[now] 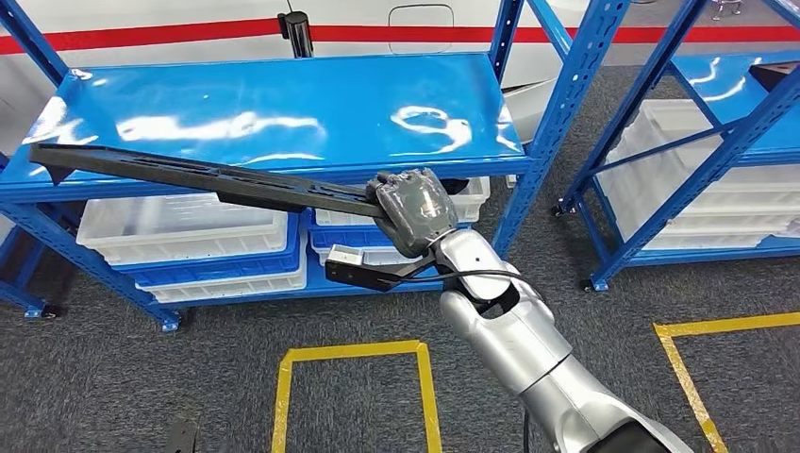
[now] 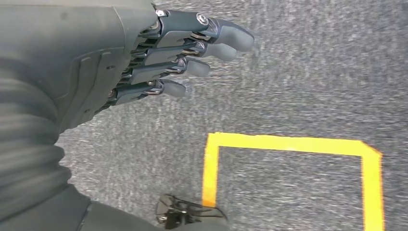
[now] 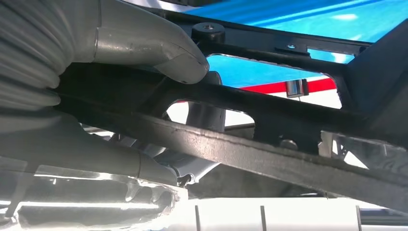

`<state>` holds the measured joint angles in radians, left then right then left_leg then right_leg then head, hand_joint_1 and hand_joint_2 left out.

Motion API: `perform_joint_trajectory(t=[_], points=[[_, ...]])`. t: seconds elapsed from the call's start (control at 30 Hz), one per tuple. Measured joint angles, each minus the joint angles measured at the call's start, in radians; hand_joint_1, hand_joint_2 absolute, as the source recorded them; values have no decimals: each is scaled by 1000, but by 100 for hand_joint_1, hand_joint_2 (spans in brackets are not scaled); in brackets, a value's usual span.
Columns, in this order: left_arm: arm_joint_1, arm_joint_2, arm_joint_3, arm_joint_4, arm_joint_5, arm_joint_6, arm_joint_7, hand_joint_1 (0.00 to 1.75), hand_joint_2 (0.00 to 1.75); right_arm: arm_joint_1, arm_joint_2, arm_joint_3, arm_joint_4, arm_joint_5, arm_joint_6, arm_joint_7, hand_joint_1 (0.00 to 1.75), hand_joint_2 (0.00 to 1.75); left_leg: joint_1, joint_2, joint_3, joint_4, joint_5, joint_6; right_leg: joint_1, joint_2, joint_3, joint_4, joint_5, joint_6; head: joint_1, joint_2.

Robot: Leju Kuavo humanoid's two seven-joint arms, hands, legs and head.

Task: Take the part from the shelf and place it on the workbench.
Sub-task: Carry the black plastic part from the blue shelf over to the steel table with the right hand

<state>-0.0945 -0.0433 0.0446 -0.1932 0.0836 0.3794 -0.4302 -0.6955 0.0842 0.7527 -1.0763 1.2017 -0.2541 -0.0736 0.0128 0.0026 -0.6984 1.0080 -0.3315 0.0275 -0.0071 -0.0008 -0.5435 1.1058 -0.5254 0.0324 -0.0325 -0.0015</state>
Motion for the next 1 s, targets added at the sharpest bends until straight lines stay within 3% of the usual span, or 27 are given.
perform_joint_trajectory(t=[0.03, 0.07, 0.13, 0.17, 0.2, 0.23, 0.3, 0.33, 0.37, 0.4, 0.43, 0.5, 0.57, 0.67, 0.7, 0.77, 0.83, 0.87, 0.9, 0.93, 0.97, 1.0], points=[[0, 0, 0, 0, -1, 0, 1, 0, 175, -3, 2, -2, 0, 1, 0, 0, 175, 175, -1, -1, -9, -2, 14, -6, 3, 0, 47, -71, -6, -6, -2, 0], [-1, 0, 0, 0, -1, 0, 3, 0, 175, -4, 3, -3, -1, 2, 0, 0, 175, 175, -3, -1, -14, -6, 28, -11, 6, 0, 73, -120, -14, -11, -3, 0], [1, 1, 0, 0, -2, 0, 4, 0, 175, -4, 5, -4, -1, 3, 0, -2, 175, 175, -2, -1, -21, -19, 57, -22, 2, 1, 68, -147, -3, -20, -7, 0], [3, 2, 0, 0, -2, 0, 5, 0, 175, -2, 6, -5, 0, 3, 0, -2, 175, 175, 1, -2, -27, -18, 52, -26, -4, 0, 61, -148, 8, -28, -7, 0], [5, 2, 0, 0, -2, 0, 5, 0, 175, -1, 7, -5, 1, 4, 0, -3, 175, 175, 5, -2, -37, 0, 23, -32, -9, -3, 54, -148, 21, -39, -8, 0], [6, 3, 0, 0, -3, 0, 6, 0, 175, 0, 8, -5, 2, 4, 0, -3, 175, 175, 8, -3, -53, 41, -26, -38, -14, -5, 46, -149, 35, -48, -9, 0], [6, 4, -1, 0, -3, 0, 6, 0, 175, 1, 11, -4, 3, 5, 0, -3, 175, 175, 13, -3, -91, 183, -137, -51, -13, -8, 18, -147, 63, -57, -10, 0], [6, 5, -1, 0, -3, 0, 5, 0, 175, 2, 12, -4, 3, 5, 0, -3, 175, 175, 14, -3, -102, 251, -163, -57, -12, -8, 2, -146, 76, -55, -11, 0], [5, 5, -1, 0, -4, 0, 5, 0, 175, 4, 12, -4, 3, 5, 0, -3, 175, 175, 17, -3, -100, 295, -165, -62, -13, -8, -15, -143, 87, -52, -11, 0], [5, 5, -1, 0, -4, 0, 5, 0, 175, 5, 13, -4, 3, 5, 0, -3, 175, 175, 21, -3, -79, 303, -149, -66, -15, -7, -31, -139, 97, -48, -11, 0], [5, 5, -1, 0, -4, 0, 5, 0, 175, 5, 13, -5, 3, 5, 0, -3, 175, 175, 25, -2, -40, 274, -126, -70, -17, -7, -48, -132, 105, -42, -11, 0], [2, 5, 0, 0, -4, 0, 4, 0, 175, 5, 13, -6, 3, 6, 0, -3, 175, 175, 31, -5, 69, 145, -125, -79, -19, -6, -78, -112, 116, -28, -13, 0], [-1, 5, 0, -1, -5, -1, 3, 0, 175, 5, 16, -6, 3, 7, 0, -3, 175, 175, 28, -12, 129, 56, -155, -70, -13, -6, -95, -99, 126, -13, -12, 0], [-2, 4, -1, -1, -5, -2, 4, 0, 175, 6, 16, -7, 3, 8, 0, -4, 175, 175, 18, -10, 117, 43, -139, -32, -8, -5, -108, -98, 140, 10, -8, 0], [-3, 4, -1, -1, -4, -2, 4, 0, 175, 6, 15, -7, 3, 8, 0, -4, 175, 175, 16, -7, 107, 40, -126, -18, -8, -4, -120, -84, 124, 10, -7, 0], [-4, 4, 0, -1, -2, -2, 4, 0, 175, 7, 14, -7, 3, 8, 0, -4, 175, 175, 13, -3, 80, 36, -99, 3, -10, -3, -158, 5, 43, -4, -5, 0], [-4, 4, 0, -1, 0, 0, 3, 0, 175, 8, 13, -7, 3, 10, 0, -4, 175, 175, 8, -2, 46, 36, -72, 11, -9, -2, -194, 140, -34, -11, -3, 0], [-4, 4, 0, -1, 0, 0, 3, 0, 175, 10, 13, -7, 3, 12, 0, -5, 175, 175, 5, -2, 28, 36, -58, 12, -8, -2, -197, 189, -45, -6, -3, 0], [-4, 3, 1, -1, 0, 1, 3, 0, 175, 11, 13, -7, 3, 14, 0, -5, 175, 175, 1, -2, 9, 37, -44, 12, -6, -2, -185, 210, -37, 1, -3, 0], [-4, 3, 1, -1, 0, 2, 3, 0, 175, 12, 13, -7, 3, 16, 0, -5, 175, 175, -2, -2, -8, 37, -30, 11, -2, -2, -156, 197, -17, 5, -3, 0], [-4, 2, 1, -1, 0, 2, 2, 0, 175, 13, 13, -7, 2, 17, 0, -5, 175, 175, -3, -3, -23, 37, -16, 11, 4, -2, -108, 147, 1, 3, -3, 0], [-4, -1, 1, -1, 0, 3, 2, 0, 175, 13, 14, -8, 0, 19, 1, -5, 175, 175, -5, -3, -35, 36, -4, 8, 11, -2, -44, 71, 2, -8, -4, 0]])
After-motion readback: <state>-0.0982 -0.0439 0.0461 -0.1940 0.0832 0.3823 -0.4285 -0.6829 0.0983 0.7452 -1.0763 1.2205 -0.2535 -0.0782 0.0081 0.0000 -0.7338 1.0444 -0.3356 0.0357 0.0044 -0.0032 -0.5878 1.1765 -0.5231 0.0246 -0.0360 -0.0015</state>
